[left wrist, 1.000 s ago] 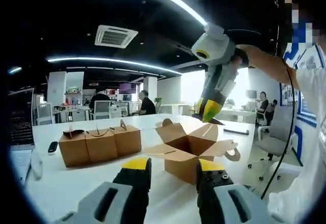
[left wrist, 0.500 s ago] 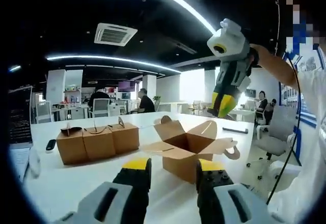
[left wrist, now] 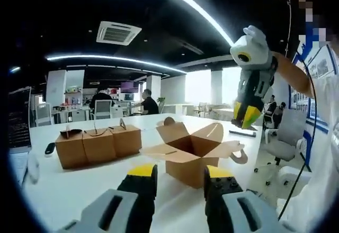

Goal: Pick up one paper box from the group, open the paper box, and remove the item inside

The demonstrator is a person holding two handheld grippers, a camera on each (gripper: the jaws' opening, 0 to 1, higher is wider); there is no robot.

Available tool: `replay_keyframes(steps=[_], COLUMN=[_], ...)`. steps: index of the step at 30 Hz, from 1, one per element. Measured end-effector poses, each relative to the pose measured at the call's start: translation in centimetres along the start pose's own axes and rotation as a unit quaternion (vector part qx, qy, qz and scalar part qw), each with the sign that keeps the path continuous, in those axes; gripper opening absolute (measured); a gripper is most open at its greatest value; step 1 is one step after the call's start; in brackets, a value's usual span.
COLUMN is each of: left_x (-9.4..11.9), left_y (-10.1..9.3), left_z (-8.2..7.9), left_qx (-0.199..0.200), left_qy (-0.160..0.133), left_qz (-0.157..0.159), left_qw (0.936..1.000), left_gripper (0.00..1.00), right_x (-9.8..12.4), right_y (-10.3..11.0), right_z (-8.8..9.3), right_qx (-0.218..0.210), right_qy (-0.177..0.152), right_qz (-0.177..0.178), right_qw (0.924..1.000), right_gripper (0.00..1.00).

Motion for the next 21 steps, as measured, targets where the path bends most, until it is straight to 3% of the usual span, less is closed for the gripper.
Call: replay_keyframes(steps=[12,21], left_x=[-0.3,-0.3], left_y=[-0.5,-0.2], left_z=[0.2,0.3], left_qx=[-0.001,0.002], left_qy=[0.005,0.006], left_qz=[0.006,0.003], left_qw=[1.0,1.0], left_gripper=[0.37,0.37], right_x=[-1.9,-3.9], right_y=[1.8,2.6], right_z=[2.9,3.6], right_qx=[0.025,0.035], right_qy=[0.027,0.039], right_qz=[-0.019,-0.037], right_qw=[0.9991,0.9979], right_gripper=[0.12,0.12])
Point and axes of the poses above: the point that each gripper's makers call its tool centre point, and the gripper's own axes: x roughly backward along the fingers, y roughly to its left, z roughly out of its underside, the point moved 4 cm from there along x, roughly backward along the fingers, and after that the axes turned 4 degrees about -z, right-handed, at the moved point
